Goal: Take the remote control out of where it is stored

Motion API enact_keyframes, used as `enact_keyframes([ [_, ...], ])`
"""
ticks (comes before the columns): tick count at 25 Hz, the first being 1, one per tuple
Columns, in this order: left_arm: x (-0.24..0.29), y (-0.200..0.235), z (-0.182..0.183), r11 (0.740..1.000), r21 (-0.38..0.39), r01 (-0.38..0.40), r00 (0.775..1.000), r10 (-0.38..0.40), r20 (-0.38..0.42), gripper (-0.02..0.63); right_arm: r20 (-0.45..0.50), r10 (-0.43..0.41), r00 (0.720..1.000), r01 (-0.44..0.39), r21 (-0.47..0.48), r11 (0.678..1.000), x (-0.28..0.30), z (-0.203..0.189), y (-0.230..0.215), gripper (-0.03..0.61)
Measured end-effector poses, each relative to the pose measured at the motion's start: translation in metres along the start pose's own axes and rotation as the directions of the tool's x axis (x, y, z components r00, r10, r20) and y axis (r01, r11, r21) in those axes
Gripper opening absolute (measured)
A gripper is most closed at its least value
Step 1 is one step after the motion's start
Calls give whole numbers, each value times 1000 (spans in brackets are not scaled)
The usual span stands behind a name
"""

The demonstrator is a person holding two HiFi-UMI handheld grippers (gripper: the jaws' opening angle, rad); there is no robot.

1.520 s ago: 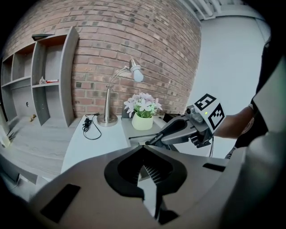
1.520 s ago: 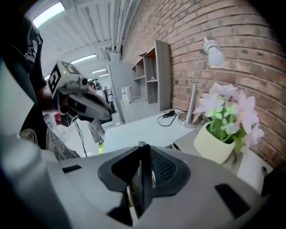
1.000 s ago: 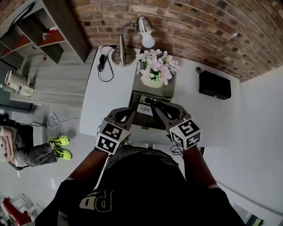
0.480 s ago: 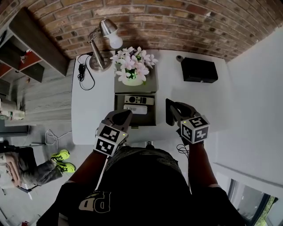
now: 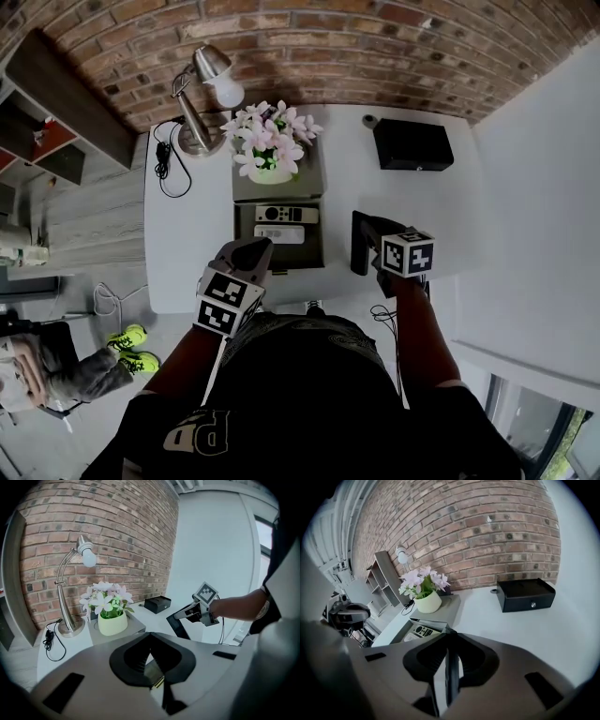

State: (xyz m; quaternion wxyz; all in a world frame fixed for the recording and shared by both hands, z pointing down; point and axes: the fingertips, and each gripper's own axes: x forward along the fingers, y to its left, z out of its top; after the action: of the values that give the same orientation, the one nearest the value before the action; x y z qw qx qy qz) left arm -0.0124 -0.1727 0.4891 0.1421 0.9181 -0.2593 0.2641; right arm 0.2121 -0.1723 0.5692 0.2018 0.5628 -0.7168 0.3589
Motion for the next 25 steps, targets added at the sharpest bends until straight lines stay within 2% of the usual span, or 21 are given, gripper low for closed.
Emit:
enact_keyframes([
  [8, -7, 11, -7, 998, -34, -43, 999, 43, -9, 7, -114, -26, 993, 38, 106, 994, 53, -16, -33, 75],
  [16, -11, 23, -11, 993, -71, -89, 996, 88, -17, 7, -109, 19, 994, 9, 252, 968, 76, -24, -52, 77],
  [25, -8, 20, -14, 992, -91, -89, 996, 88, -24, 6, -130, 15, 991, 16, 232, 973, 82, -32, -59, 78],
])
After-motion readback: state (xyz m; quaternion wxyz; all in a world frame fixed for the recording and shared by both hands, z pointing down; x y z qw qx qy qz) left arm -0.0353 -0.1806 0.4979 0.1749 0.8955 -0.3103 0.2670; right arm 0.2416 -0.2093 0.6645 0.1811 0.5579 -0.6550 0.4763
